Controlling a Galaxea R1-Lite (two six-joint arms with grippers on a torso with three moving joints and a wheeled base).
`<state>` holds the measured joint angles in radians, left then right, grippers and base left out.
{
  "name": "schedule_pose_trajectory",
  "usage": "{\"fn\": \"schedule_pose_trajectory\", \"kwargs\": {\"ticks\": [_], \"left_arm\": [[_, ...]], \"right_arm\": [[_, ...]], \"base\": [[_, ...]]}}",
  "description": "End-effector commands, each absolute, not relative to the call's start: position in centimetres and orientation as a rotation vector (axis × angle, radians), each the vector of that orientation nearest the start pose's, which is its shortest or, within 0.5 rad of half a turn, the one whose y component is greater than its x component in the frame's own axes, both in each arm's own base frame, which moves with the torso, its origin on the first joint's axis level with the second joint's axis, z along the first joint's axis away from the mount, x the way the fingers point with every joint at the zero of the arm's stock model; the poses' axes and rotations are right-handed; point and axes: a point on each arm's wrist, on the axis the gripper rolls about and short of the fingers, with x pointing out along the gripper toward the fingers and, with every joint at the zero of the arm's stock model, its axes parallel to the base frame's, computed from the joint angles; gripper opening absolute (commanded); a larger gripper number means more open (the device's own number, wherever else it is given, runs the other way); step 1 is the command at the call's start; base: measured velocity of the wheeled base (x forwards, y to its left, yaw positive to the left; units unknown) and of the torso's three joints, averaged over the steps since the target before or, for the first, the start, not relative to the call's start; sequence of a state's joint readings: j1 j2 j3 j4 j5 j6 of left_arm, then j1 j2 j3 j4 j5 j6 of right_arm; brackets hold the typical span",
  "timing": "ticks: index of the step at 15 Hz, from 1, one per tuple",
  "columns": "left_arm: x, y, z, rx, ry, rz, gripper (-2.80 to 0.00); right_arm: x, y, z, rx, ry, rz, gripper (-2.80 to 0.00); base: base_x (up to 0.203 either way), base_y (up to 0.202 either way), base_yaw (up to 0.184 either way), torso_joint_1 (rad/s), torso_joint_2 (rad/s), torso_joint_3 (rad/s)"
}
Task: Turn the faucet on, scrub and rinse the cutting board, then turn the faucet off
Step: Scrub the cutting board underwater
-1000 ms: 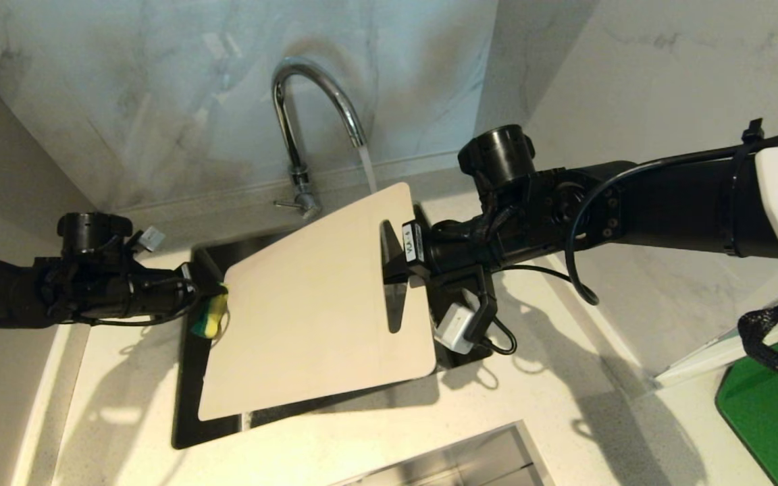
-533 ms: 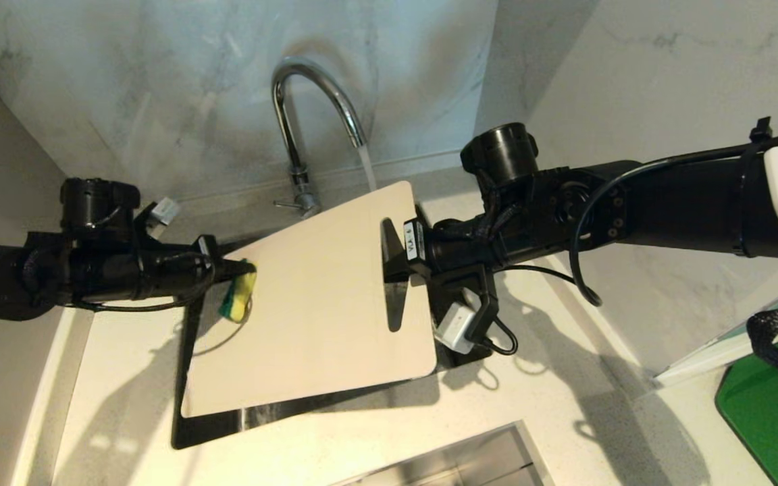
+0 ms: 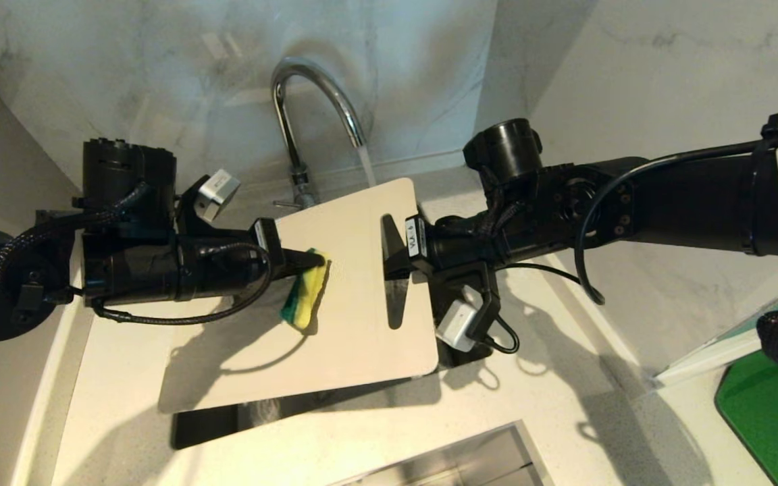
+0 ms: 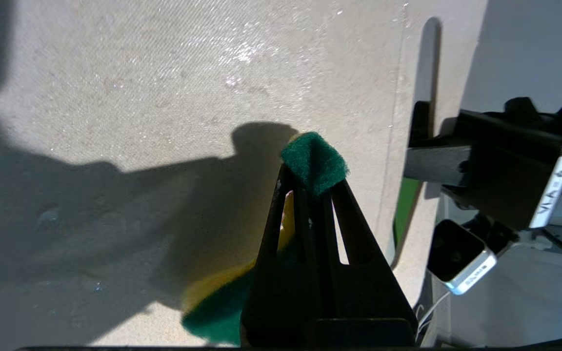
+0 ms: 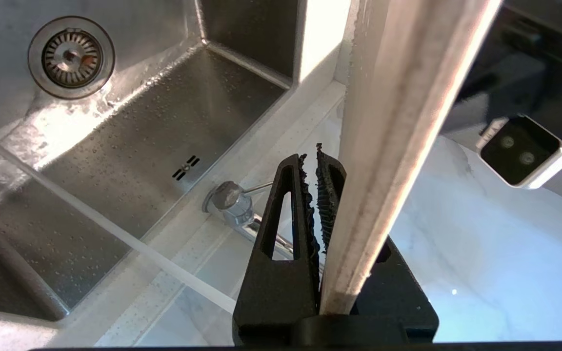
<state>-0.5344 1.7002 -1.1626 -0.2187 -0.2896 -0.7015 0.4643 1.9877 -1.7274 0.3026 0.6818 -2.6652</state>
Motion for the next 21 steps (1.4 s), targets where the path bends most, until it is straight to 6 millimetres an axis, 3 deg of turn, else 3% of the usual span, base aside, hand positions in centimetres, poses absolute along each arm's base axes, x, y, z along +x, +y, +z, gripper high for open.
{"fn": "schedule_pose_trajectory", "kwargs": {"ticks": [1, 11, 18, 20, 21], "left_arm": [[27.8, -16.8, 23.0, -0.618, 0.626, -0.641, -2.8], [29.8, -10.2, 19.0, -0.653, 0.596, -0.483, -2.8], [31.3, -1.2, 13.8, -0.701, 0.58, -0.332, -2.8], [31.3, 0.7, 13.6, -0.708, 0.572, -0.334, -2.8], [31.2, 0.7, 13.9, -0.707, 0.564, -0.346, -2.8]], "right_arm": [[34.2, 18.8, 25.2, -2.156, -1.235, 1.075, -2.8], [34.3, 18.8, 25.2, -2.15, -1.225, 1.079, -2.8], [34.5, 18.7, 25.3, -2.151, -1.229, 1.044, -2.8], [34.5, 18.8, 25.3, -2.151, -1.229, 1.044, -2.8], [34.5, 18.8, 25.3, -2.15, -1.229, 1.046, -2.8]], "base": [[0.0, 0.0, 0.0, 0.0, 0.0, 0.0], [0.0, 0.0, 0.0, 0.0, 0.0, 0.0], [0.0, 0.0, 0.0, 0.0, 0.0, 0.0], [0.0, 0.0, 0.0, 0.0, 0.0, 0.0], [0.0, 0.0, 0.0, 0.0, 0.0, 0.0]]}}
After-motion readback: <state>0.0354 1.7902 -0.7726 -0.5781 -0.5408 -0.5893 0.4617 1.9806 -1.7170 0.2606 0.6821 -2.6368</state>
